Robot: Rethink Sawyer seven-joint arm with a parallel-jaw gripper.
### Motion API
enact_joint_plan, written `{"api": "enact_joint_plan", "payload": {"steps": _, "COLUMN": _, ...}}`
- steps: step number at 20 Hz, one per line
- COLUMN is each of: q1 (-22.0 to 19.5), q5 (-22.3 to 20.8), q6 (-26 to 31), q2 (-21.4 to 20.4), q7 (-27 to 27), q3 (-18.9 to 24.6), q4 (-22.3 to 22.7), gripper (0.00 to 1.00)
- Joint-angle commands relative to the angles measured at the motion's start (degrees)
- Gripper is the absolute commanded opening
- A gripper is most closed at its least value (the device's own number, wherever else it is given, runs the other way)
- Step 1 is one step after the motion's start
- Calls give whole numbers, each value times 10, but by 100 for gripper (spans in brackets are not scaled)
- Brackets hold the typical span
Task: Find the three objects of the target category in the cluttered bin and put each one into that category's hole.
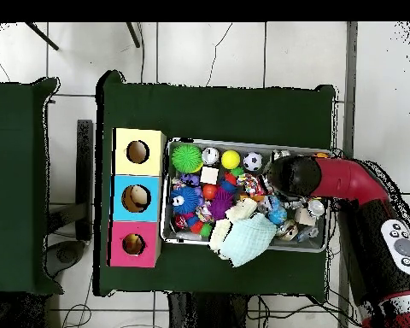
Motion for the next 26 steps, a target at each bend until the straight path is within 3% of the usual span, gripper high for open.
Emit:
{"api": "enact_joint_plan", "payload": {"steps": 1, "q1": -15, "q5": -12, "q6": -53, "q2": 22, "q7": -34, "q3": 26, "q4": 50, "gripper": 100}}
{"api": "enact_joint_plan", "payload": {"steps": 8, "q1": 64, "q5": 40, "q6": -206, "q2": -7, "q7": 319, "q3": -109, "q4": 63, "gripper": 100}}
{"api": "enact_joint_plan", "payload": {"steps": 10, "q1": 80, "q5": 78, "q6": -200, "q2": -3, "q7": 362, "q3": -139, "q4": 66, "gripper": 100}}
{"api": "enact_joint_plan", "payload": {"steps": 17, "q1": 141, "q5": 182, "q6": -205, "q2": 10, "q7": 479, "q3": -233, "q4": 65, "gripper": 100}}
{"api": "enact_joint_plan", "payload": {"steps": 26, "q1": 124, "q5": 166, "q6": -172, "q2": 2, "q7": 415, "q3": -208, "q4": 65, "gripper": 100}}
